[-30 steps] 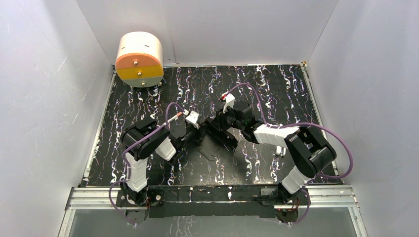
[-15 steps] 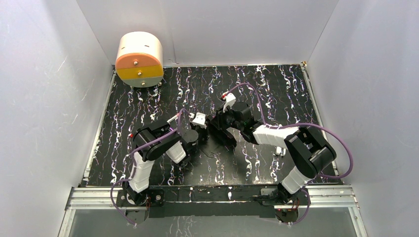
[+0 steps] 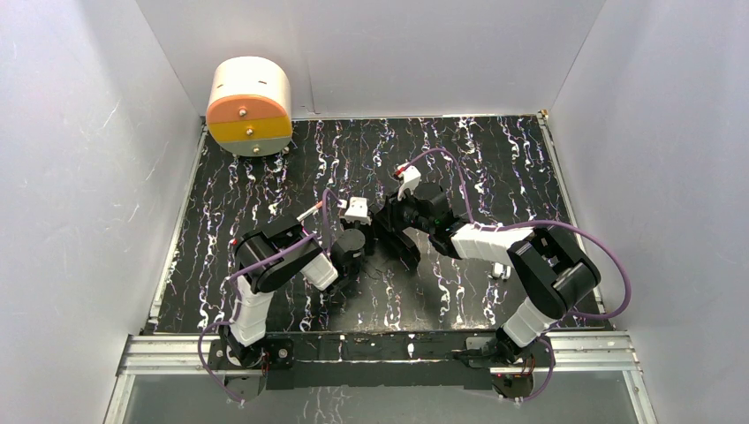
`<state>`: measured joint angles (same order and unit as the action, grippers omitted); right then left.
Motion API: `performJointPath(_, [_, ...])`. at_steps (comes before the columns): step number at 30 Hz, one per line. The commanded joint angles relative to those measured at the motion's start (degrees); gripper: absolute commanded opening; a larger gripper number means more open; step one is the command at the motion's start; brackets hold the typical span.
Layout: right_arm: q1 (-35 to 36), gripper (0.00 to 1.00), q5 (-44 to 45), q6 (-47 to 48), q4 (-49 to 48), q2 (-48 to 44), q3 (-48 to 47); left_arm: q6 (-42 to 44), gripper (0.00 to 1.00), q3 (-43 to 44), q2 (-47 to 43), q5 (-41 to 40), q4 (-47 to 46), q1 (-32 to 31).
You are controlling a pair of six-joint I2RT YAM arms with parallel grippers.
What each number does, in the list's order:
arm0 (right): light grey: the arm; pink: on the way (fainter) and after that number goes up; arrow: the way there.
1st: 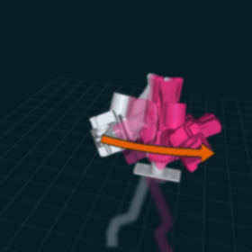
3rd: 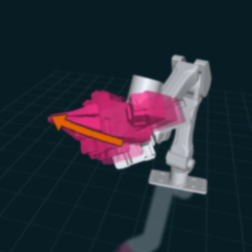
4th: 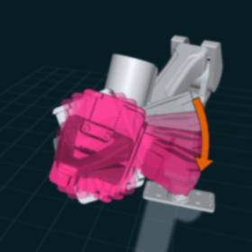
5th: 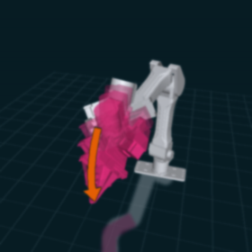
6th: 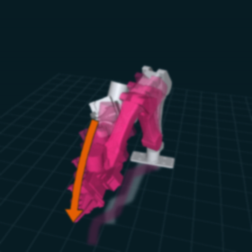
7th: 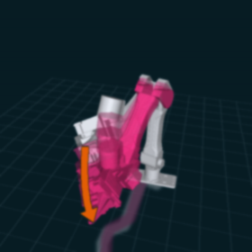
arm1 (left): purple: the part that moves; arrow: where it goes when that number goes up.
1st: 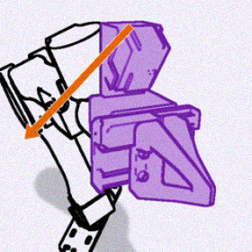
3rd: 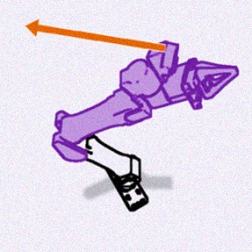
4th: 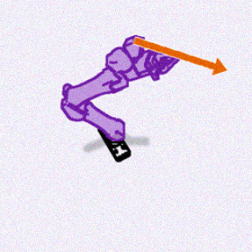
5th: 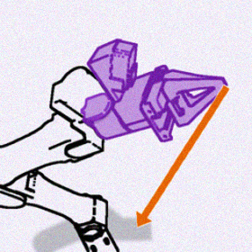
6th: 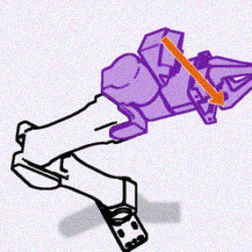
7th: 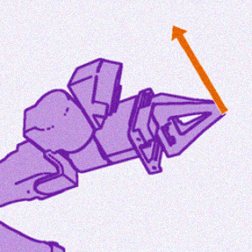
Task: Fold the paper box
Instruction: Fold the paper box at the center of the board.
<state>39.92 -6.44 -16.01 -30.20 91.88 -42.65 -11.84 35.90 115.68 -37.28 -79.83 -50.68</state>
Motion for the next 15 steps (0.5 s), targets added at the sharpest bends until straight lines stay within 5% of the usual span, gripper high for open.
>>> performJointPath(1, [3.4, 0.28, -8.9, -2.7, 4.2, -0.1, 0.0, -2.8, 0.00, 1.7, -2.2, -4.7, 1.7, 2.3])
performJointPath(15, [3.4, 0.29, -5.4, -3.6, 2.3, -1.4, 1.2, -11.6, 0.09, -2.3, -6.4, 4.3, -1.2, 2.3])
